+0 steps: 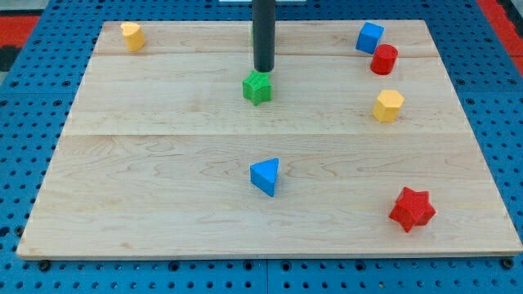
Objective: Move red circle diagonally bottom left to the blue cube
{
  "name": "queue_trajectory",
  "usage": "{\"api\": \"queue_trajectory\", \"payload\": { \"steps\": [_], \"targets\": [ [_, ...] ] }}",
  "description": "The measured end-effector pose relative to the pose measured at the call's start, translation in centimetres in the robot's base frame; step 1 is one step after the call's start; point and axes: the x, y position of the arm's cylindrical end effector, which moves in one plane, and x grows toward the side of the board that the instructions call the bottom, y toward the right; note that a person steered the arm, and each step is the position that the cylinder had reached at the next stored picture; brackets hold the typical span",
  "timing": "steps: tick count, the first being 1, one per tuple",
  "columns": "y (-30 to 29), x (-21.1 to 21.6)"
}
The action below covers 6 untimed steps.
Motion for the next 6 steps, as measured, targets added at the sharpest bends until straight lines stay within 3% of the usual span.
{"api": "queue_trajectory", "payload": {
  "steps": [2,4,5,6],
  "targets": [
    [8.6,3.1],
    [22.8,1.0],
    [24.0,-4.1],
    [16.8,-6.1]
  ]
}}
